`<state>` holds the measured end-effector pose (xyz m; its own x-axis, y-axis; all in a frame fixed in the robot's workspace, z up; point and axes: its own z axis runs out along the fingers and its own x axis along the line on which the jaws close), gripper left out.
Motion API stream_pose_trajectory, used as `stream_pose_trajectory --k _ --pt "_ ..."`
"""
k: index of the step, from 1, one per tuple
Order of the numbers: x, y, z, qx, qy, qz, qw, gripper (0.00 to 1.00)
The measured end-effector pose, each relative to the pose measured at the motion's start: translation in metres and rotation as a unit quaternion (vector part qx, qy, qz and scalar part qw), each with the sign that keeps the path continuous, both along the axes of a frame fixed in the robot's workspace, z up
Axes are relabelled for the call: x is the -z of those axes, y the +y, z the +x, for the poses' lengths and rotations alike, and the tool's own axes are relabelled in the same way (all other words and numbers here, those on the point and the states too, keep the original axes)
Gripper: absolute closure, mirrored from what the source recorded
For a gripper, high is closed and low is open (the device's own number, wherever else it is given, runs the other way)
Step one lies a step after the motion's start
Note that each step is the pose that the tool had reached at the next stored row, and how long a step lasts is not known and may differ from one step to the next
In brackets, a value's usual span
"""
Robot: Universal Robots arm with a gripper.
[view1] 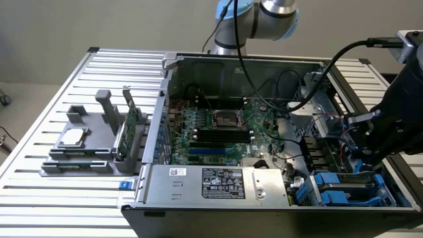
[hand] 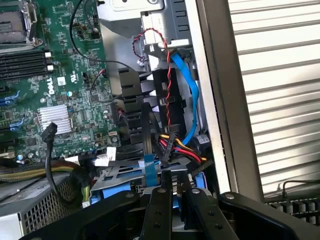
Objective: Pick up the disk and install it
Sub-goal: 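Insert the first disk wire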
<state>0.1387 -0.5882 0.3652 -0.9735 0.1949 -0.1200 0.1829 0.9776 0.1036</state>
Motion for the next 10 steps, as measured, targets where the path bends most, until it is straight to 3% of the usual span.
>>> stream_pose_trajectory --k 2,5,6,8,10 --pt "-0.0007 0.0 0.004 0.0 0.0075 0.0007 1.0 0.81" --pt "-0.0012 0.0 0.012 0.0 0.0157 0.0036 0.9999 0.81" --pt "-0.0012 -0.0002 0.013 0.0 0.0177 0.0069 0.9998 0.81" --pt "-0.0012 -0.0009 0.015 0.0 0.0201 0.0166 0.9997 0.81" --pt "-0.0011 -0.0013 0.015 0.001 0.0207 0.0247 0.9995 0.81"
